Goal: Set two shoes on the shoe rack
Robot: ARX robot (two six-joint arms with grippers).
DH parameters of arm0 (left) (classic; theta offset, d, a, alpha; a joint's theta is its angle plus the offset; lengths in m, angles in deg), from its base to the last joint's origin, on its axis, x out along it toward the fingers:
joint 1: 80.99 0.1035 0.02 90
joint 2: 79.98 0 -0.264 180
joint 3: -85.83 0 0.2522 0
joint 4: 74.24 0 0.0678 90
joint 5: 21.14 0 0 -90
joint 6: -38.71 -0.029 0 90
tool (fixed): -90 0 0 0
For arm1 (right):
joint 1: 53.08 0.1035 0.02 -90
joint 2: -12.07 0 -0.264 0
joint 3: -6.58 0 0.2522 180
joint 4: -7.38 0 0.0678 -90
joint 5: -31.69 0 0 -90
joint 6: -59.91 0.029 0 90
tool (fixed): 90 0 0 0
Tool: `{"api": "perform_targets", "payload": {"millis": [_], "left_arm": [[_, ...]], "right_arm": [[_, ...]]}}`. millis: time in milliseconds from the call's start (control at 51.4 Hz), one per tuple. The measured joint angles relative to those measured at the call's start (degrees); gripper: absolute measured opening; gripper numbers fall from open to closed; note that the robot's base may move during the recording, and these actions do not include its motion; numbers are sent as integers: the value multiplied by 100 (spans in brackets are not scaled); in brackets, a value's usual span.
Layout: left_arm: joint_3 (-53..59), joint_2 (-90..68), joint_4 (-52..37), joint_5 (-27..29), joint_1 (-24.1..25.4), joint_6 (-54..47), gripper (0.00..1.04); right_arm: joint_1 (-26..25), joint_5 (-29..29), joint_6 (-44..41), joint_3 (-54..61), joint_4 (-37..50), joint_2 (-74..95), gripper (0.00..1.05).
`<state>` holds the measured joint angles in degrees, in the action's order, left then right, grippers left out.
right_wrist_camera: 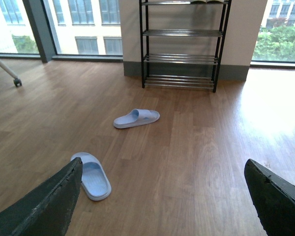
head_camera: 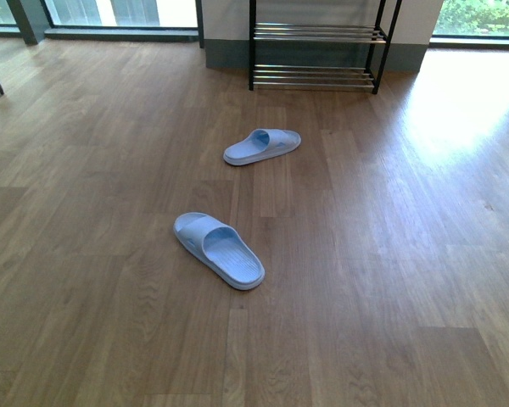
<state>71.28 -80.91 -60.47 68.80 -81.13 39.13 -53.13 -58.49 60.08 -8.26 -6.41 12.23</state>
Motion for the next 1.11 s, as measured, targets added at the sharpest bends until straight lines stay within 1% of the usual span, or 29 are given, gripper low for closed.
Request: {"api": "perform_targets", "payload": {"millis": [1108], "left_arm": [[0, 0, 0, 4, 0, 0, 95]], "right_arm": [[2, 15, 0, 0, 0, 7, 95]]}}
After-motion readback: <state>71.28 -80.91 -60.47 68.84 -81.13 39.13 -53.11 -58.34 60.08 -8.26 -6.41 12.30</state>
